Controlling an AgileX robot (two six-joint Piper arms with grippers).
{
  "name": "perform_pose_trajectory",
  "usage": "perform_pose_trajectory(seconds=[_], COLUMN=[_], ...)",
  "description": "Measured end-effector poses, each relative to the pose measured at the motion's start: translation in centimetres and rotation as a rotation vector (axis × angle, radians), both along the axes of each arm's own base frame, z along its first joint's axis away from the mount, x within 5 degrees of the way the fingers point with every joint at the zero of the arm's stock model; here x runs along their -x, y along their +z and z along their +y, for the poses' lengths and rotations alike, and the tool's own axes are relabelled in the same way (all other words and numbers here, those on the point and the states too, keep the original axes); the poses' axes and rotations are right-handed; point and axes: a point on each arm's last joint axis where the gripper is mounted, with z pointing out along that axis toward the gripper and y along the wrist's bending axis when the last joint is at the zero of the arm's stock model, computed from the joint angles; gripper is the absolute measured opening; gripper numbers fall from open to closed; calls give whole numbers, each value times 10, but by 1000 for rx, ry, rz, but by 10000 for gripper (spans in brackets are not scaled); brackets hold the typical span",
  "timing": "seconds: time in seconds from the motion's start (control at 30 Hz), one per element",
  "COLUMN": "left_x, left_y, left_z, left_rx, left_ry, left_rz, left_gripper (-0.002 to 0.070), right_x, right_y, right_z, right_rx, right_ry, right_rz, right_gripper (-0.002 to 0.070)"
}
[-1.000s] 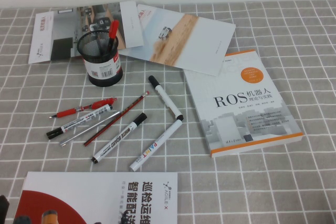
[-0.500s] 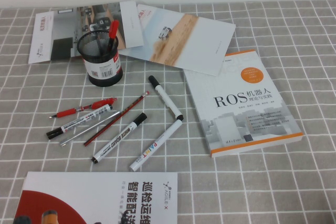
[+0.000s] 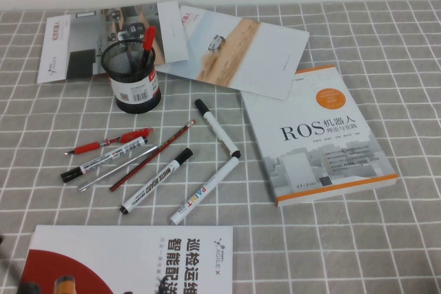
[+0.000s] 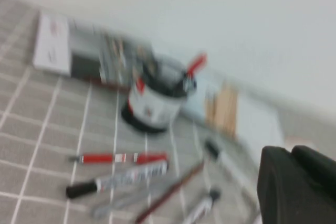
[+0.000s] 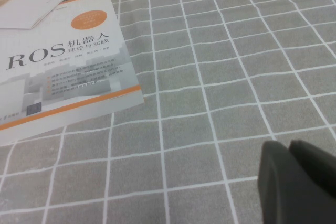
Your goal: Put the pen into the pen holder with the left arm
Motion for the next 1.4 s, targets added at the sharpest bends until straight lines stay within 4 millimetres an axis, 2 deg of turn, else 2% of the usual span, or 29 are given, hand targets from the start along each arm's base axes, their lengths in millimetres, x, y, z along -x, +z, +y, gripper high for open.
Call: perform_pose_trajectory(seconds=[0.13, 0.27, 0.57, 0.73, 0.93, 1.13, 1.4], left_x=[-33, -68, -139, -180, -226, -258, -299], left_y=[30, 50, 60, 51, 26, 13, -9], left_z=[-11, -18, -21, -22, -29, -34, -40], left_rx=[-187, -357, -725, -901, -1042, -1173, -1227], left_ry=[-113, -207, -397, -521, -736, -952, -1090], left_rz=[172, 279, 550, 620, 692, 685, 671], left_gripper=[0, 0, 0, 0, 0, 0, 0], right_x=[0, 0, 0, 0, 0, 0, 0], right_y=[0, 0, 0, 0, 0, 0, 0], right_z=[0, 0, 0, 0, 0, 0, 0], right_rx=[0, 0, 0, 0, 0, 0, 0], right_ry=[0, 0, 0, 0, 0, 0, 0], right_rz=[0, 0, 0, 0, 0, 0, 0], right_gripper=[-15, -15, -15, -15, -15, -15, -15])
